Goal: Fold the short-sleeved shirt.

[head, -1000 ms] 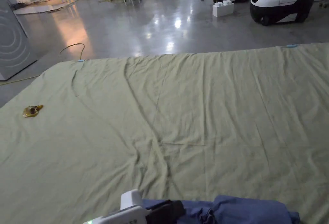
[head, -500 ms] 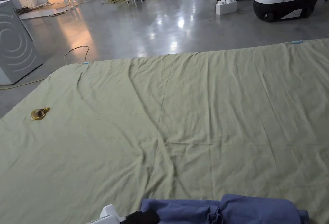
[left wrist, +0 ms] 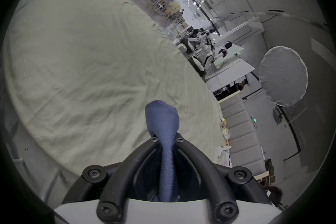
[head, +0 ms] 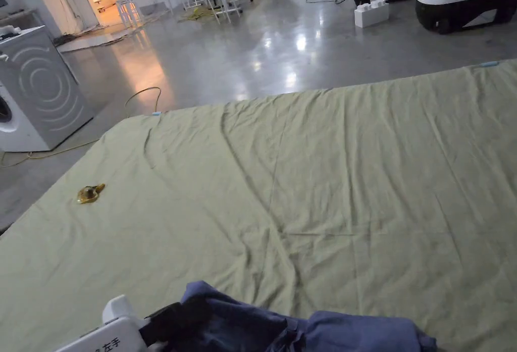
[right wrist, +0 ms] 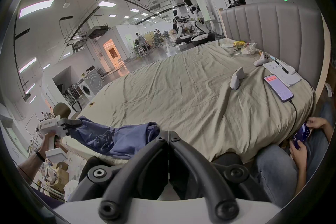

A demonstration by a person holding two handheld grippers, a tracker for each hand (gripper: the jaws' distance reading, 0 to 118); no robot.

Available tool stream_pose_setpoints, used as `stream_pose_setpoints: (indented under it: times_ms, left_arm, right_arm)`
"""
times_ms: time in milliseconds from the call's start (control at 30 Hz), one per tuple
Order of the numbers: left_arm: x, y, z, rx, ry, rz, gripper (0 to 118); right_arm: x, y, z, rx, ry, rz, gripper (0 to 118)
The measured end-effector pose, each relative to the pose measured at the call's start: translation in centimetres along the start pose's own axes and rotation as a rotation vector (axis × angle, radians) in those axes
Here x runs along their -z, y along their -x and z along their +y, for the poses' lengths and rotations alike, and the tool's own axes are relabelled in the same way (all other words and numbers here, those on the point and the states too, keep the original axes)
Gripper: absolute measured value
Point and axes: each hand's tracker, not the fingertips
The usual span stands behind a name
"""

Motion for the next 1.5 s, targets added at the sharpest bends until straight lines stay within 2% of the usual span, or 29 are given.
stream_pose_setpoints:
  times_ms: [100, 200, 333, 367, 433, 467, 500, 533, 567, 600, 633, 700, 733, 767, 800, 833, 867, 933, 1000, 1100, 1167, 1200, 1267, 1367, 1400, 1500]
  left_arm:
    - [2.5, -4.7, -3.0, 0.135, 0.027, -0.022, 9]
    - [6.9, -9.1, -8.0, 0.171, 0.121, -0.060, 9]
    - [13.7, -13.3, -14.3, 0.341, 0.256, 0.048, 9]
    - [15.0, -13.7, -15.5, 0.356, 0.294, 0.075, 9]
    - [16.6, -14.1, -16.9, 0.336, 0.368, 0.037, 10]
    - [17.0, -14.3, -17.2, 0.342, 0.395, 0.008, 14]
    - [16.8, -14.7, -17.0, 0.341, 0.386, 0.000, 26]
    - [16.0, -15.0, -16.8, 0.344, 0.375, -0.042, 45]
    - [15.3, -15.1, -16.2, 0.336, 0.349, -0.092, 71]
    - [14.6, -15.0, -15.5, 0.324, 0.310, -0.118, 81]
    - [13.4, -15.0, -14.7, 0.303, 0.273, -0.133, 83]
    - [12.0, -13.9, -13.5, 0.206, 0.242, -0.116, 77]
    - [11.6, -13.0, -13.1, 0.146, 0.239, -0.145, 62]
    - [12.0, -12.3, -13.1, 0.115, 0.269, -0.167, 20]
    - [12.8, -11.5, -13.3, 0.113, 0.283, -0.148, 2]
    - [13.3, -11.2, -14.0, 0.138, 0.280, -0.063, 2]
    - [14.2, -11.0, -14.6, 0.182, 0.304, -0.041, 2]
    - [16.3, -10.8, -16.3, 0.160, 0.398, -0.115, 2]
    - [18.3, -10.6, -17.8, 0.122, 0.473, -0.102, 2]
    - [21.1, -10.7, -20.4, 0.315, 0.511, 0.038, 1]
    - [21.3, -10.3, -20.5, 0.367, 0.524, 0.028, 1]
    - [21.0, -11.1, -20.2, 0.301, 0.503, 0.002, 1]
    - [20.6, -11.3, -19.7, 0.274, 0.513, -0.020, 1]
    - [17.9, -11.8, -18.2, 0.228, 0.456, -0.039, 1]
    - [16.4, -12.0, -17.3, 0.206, 0.405, -0.101, 1]
    - [11.1, -12.2, -14.6, 0.192, 0.286, -0.187, 1]
  right_arm:
    - [-0.1, -0.2, -0.3, 0.029, -0.006, 0.013, 0]
    - [-0.7, 0.0, -0.3, 0.005, -0.006, -0.009, 0]
    - [-1.9, -0.4, -0.3, 0.001, -0.020, -0.026, 0]
    - [-2.3, -0.5, -0.4, 0.007, -0.024, -0.033, 0]
    - [-2.8, -0.9, -0.7, 0.014, -0.031, -0.056, 0]
    - [-3.1, -1.2, -0.9, 0.019, -0.031, -0.067, 0]
    - [-3.2, -1.6, -1.2, 0.030, -0.026, -0.078, 0]
    - [-3.2, -2.1, -1.5, 0.041, -0.018, -0.084, 0]
    - [-3.2, -2.5, -1.8, 0.052, -0.012, -0.087, 0]
    - [-3.1, -2.9, -2.1, 0.066, -0.005, -0.092, 0]
    - [-3.0, -3.3, -2.5, 0.080, 0.003, -0.096, 0]
    - [-2.9, -3.7, -2.8, 0.095, 0.010, -0.093, 0]
    - [-2.9, -3.7, -2.9, 0.100, 0.012, -0.093, 0]
    - [-2.8, -3.7, -2.9, 0.102, 0.012, -0.091, 0]
    - [-2.8, -3.7, -2.9, 0.102, 0.013, -0.090, 0]
    - [-2.7, -3.6, -2.8, 0.099, 0.013, -0.087, 0]
    - [-2.6, -3.3, -2.7, 0.092, 0.013, -0.083, 0]
    - [-2.7, -2.6, -2.3, 0.069, 0.014, -0.084, 0]
    - [-2.8, -2.1, -2.1, 0.040, 0.014, -0.084, 0]
    - [-2.8, -1.4, -2.3, -0.012, 0.032, -0.086, 0]
    - [-2.5, -0.9, -2.4, -0.031, 0.053, -0.082, 0]
    - [-2.3, -0.7, -2.5, -0.039, 0.065, -0.077, 0]
    - [-1.5, -0.1, -2.5, -0.068, 0.087, -0.066, 0]
    - [0.6, 0.9, -2.1, -0.176, 0.107, -0.043, 0]
    - [1.6, 1.4, -1.8, -0.203, 0.110, -0.032, 0]
    - [6.0, 2.8, -0.9, -0.188, 0.152, 0.079, 0]
